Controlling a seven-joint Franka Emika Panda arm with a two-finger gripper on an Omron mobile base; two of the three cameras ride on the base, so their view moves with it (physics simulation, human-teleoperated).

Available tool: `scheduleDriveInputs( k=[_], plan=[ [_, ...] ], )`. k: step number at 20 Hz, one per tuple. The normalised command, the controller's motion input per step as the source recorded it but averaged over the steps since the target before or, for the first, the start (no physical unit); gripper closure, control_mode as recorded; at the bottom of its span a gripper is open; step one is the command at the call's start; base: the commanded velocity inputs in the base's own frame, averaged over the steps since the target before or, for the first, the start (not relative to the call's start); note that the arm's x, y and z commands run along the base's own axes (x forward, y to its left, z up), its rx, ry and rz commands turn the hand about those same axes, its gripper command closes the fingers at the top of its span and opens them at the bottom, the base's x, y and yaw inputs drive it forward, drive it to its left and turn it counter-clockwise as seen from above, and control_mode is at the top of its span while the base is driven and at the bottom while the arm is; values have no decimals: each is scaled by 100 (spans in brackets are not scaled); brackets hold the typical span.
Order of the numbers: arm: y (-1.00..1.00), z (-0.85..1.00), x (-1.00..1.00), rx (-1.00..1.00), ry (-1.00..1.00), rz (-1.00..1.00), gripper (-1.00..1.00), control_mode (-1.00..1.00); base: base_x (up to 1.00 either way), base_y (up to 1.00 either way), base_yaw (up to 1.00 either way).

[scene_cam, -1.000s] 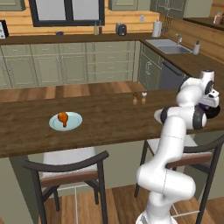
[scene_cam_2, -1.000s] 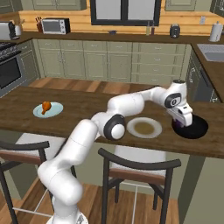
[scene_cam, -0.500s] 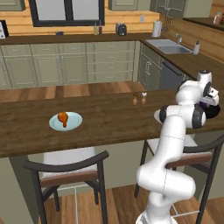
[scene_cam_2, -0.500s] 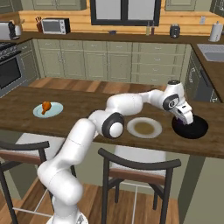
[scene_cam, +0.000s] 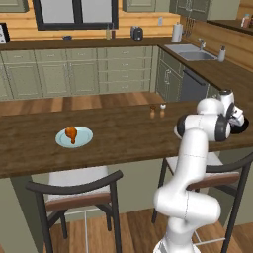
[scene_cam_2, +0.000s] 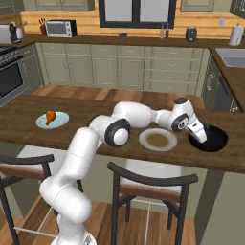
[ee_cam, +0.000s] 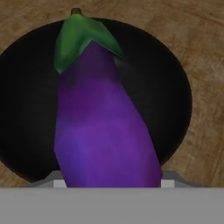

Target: Pick the chicken drumstick and eggplant from their plates and place them in the bowl. Then put the bowl in the fridge.

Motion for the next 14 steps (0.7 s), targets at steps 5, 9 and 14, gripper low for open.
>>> scheduleDriveInputs(
  k=[5, 9, 14],
  plan=[
    [-10, 0, 3, 0, 0, 0, 100, -100, 0, 0, 0],
    [-1, 0, 0, 0, 0, 0, -100, -100, 0, 0, 0],
    [0, 1, 0, 0, 0, 0, -100, -100, 0, 0, 0]
  ],
)
